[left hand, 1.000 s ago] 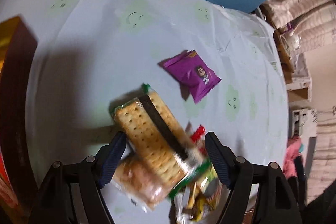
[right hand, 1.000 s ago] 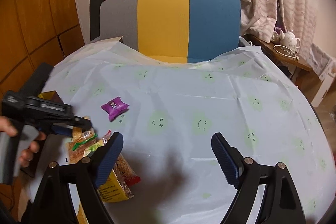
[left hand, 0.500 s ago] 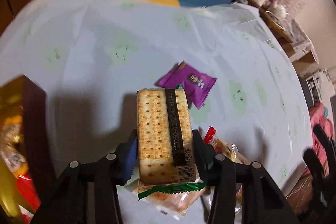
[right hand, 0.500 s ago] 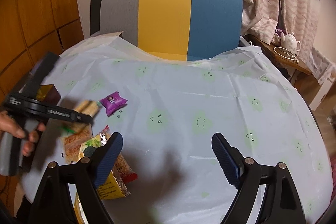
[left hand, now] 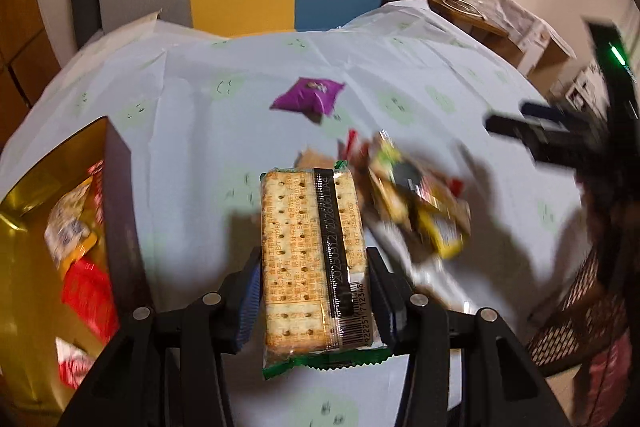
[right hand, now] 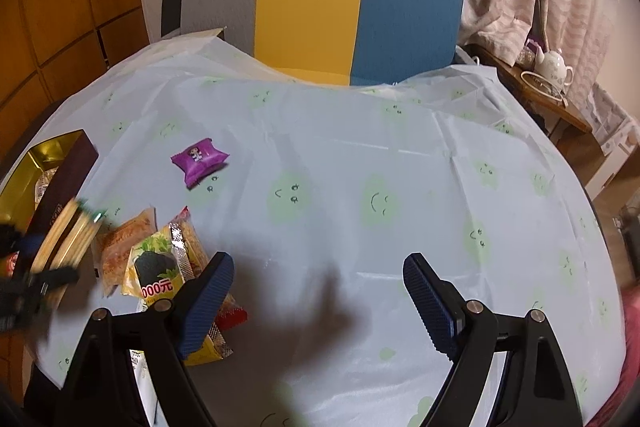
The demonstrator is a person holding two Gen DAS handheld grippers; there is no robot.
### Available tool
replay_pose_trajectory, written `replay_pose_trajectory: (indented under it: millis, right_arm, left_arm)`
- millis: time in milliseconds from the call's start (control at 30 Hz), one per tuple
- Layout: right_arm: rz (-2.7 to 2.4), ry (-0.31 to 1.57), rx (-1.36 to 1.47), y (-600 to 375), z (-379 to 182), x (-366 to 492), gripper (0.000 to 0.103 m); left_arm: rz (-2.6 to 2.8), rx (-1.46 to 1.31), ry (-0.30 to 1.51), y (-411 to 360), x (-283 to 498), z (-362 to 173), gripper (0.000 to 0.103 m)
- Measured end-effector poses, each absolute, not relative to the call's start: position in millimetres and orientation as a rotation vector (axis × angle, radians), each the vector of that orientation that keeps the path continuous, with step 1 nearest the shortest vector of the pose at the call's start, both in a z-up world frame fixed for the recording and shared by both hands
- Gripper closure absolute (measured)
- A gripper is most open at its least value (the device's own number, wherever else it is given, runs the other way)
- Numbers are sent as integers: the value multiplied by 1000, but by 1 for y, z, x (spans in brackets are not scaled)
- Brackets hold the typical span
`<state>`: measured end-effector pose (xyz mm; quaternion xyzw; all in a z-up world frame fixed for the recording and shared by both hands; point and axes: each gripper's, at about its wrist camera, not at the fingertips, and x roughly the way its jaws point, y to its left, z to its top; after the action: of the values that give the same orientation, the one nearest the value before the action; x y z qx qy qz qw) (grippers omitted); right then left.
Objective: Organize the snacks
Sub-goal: 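Lift the cracker packet with left gripper while right grasps the purple candy packet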
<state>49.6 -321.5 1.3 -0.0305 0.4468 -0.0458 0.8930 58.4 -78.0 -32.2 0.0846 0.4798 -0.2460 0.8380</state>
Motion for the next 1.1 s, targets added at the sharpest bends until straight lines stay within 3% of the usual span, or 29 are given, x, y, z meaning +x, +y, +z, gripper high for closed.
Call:
replay_pose_trajectory:
  millis: [500,733,1067,1100]
  right_arm:
    - [61,993,-51,-278,-8,64,16]
    - [159,1006,-160,-234,-14,129,16]
    - [195,1128,-469,-181,-65,218,17]
    - [190,1141,-492,-179,-71,224,25]
  left_arm:
    - [-550,228,996,-71,25,-82,54]
    - [-573,190,974,-64,21,-81,54]
    - [-595,163,971,-58,23,-81,54]
    - [-596,161,972,-58,23,-81,54]
